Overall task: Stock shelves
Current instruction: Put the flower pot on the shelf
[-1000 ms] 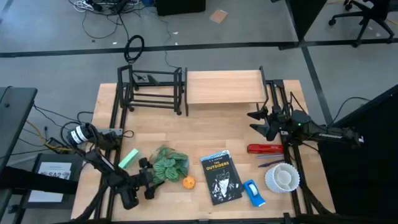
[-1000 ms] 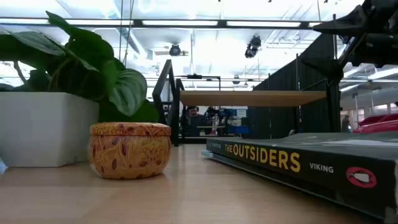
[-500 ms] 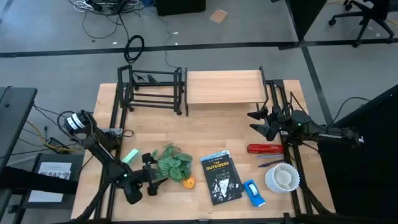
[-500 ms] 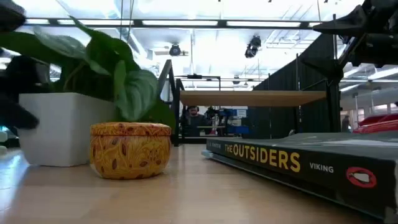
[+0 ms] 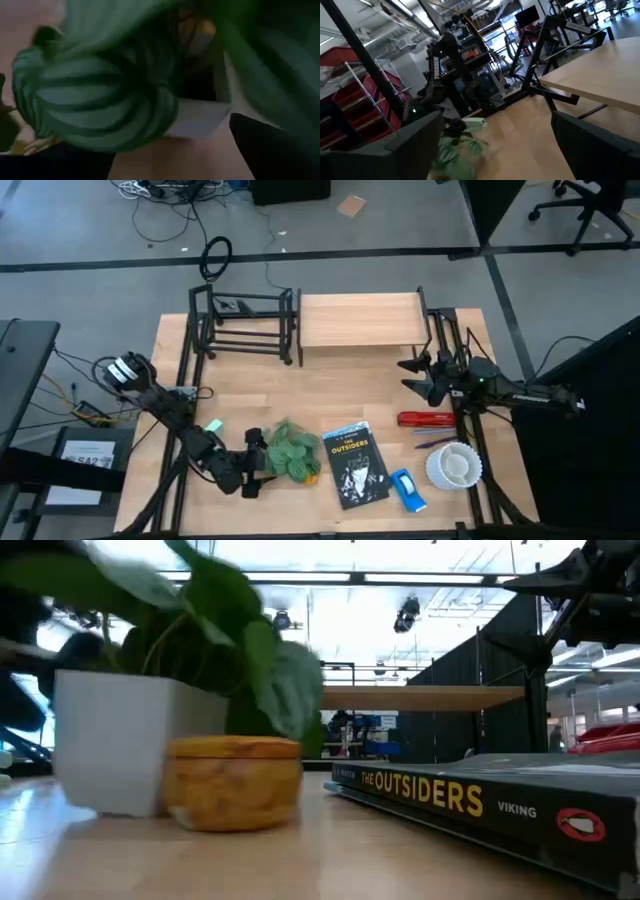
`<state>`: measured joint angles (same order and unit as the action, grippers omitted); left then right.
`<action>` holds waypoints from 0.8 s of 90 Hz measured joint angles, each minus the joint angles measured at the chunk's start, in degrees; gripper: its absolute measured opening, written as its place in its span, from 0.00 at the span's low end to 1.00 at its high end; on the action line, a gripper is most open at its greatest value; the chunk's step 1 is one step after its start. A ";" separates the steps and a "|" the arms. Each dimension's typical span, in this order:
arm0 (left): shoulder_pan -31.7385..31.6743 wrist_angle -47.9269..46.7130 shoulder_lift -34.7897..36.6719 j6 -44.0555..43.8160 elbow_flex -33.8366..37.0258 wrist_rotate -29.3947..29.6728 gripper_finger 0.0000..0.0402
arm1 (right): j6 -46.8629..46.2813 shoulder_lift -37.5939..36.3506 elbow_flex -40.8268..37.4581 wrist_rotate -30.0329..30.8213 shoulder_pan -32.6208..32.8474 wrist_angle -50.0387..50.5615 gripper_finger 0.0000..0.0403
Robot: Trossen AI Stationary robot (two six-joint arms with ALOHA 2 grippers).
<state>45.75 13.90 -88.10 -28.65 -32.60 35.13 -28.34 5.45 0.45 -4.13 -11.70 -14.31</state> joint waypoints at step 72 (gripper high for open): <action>-7.34 7.25 -0.41 17.93 0.04 -10.87 0.85 | 0.00 0.02 -0.01 0.01 -0.02 0.00 0.86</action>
<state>38.41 21.15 -88.51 -10.72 -32.56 24.25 -28.34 5.48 0.44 -4.12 -11.72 -14.31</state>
